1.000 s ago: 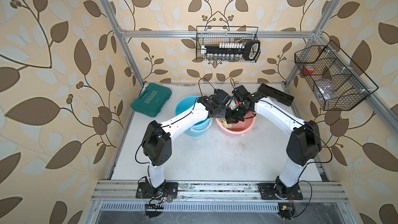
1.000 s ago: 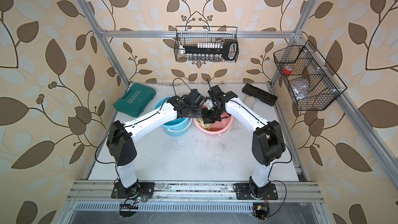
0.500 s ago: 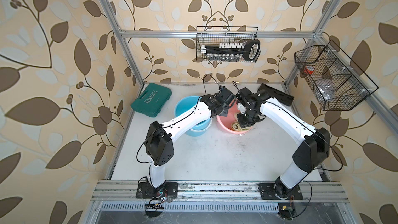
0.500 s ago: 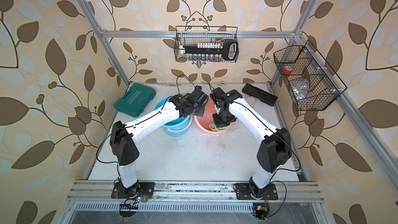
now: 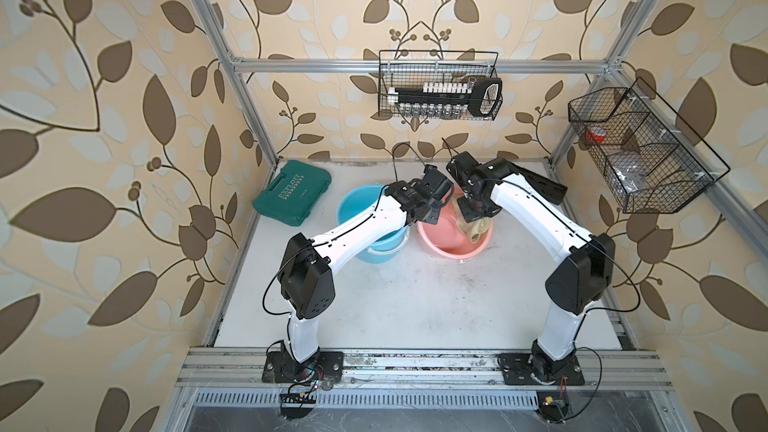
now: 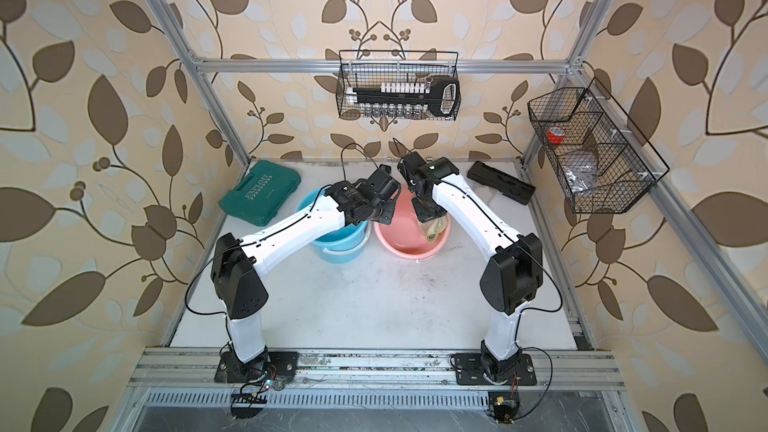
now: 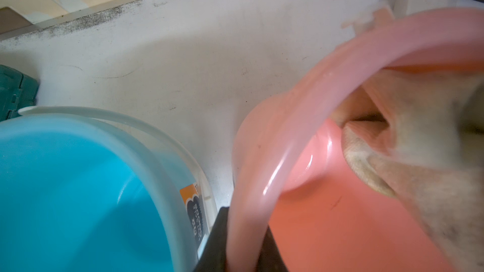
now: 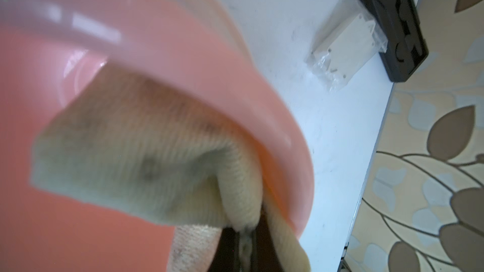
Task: Wipe the inside of the bucket with a cloth
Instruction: Wipe the dirt from the inside of the bucket.
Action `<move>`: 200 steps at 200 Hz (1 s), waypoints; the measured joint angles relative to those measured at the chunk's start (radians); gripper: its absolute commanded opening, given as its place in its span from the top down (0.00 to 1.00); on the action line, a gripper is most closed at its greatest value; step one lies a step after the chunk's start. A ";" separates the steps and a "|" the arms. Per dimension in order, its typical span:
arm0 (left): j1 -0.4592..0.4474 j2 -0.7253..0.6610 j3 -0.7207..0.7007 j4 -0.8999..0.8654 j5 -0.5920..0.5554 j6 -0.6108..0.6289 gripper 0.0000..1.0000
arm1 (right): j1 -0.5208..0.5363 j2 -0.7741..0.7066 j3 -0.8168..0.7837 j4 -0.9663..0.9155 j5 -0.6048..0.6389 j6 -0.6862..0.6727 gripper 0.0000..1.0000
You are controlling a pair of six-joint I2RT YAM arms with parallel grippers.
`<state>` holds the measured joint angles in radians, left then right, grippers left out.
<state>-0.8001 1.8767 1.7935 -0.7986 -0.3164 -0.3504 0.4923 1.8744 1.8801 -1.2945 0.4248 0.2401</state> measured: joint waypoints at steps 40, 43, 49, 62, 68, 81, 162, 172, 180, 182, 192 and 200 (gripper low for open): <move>-0.006 -0.005 0.003 0.001 0.030 0.013 1.00 | 0.010 0.073 0.126 0.046 -0.006 -0.018 1.00; -0.006 -0.005 0.004 0.001 0.033 0.013 1.00 | 0.011 0.073 0.126 0.051 -0.011 -0.018 1.00; -0.006 -0.005 0.006 0.000 0.041 0.012 1.00 | 0.011 0.072 0.125 0.063 -0.024 -0.018 1.00; -0.006 -0.005 0.013 -0.002 0.053 0.011 1.00 | 0.010 0.071 0.113 0.101 -0.065 -0.013 1.00; -0.006 -0.005 0.016 -0.003 0.057 0.010 1.00 | 0.009 0.071 0.106 0.119 -0.087 -0.009 1.00; -0.006 -0.005 0.023 -0.003 0.071 0.007 1.00 | 0.005 0.071 0.091 0.150 -0.130 0.007 1.00; -0.006 -0.005 0.025 0.013 0.104 -0.028 1.00 | -0.099 -0.056 -0.152 0.332 -0.275 0.126 1.00; -0.006 -0.005 0.025 0.021 0.097 -0.032 1.00 | -0.103 -0.071 -0.150 0.324 -0.241 0.124 1.00; -0.006 -0.005 0.025 0.027 0.087 -0.034 1.00 | -0.106 -0.080 -0.144 0.307 -0.213 0.121 1.00; -0.006 -0.006 0.025 0.029 0.084 -0.034 1.00 | -0.106 -0.080 -0.142 0.303 -0.206 0.118 1.00; -0.010 -0.009 0.018 0.046 0.063 -0.034 1.00 | -0.109 -0.082 -0.130 0.276 -0.168 0.110 1.00; -0.013 -0.016 0.006 0.066 0.042 -0.033 1.00 | -0.111 -0.082 -0.125 0.258 -0.143 0.103 1.00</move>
<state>-0.8135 1.8610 1.7992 -0.7326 -0.2745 -0.3832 0.3817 1.7927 1.7550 -1.0363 0.2821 0.3428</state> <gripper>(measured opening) 0.146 0.050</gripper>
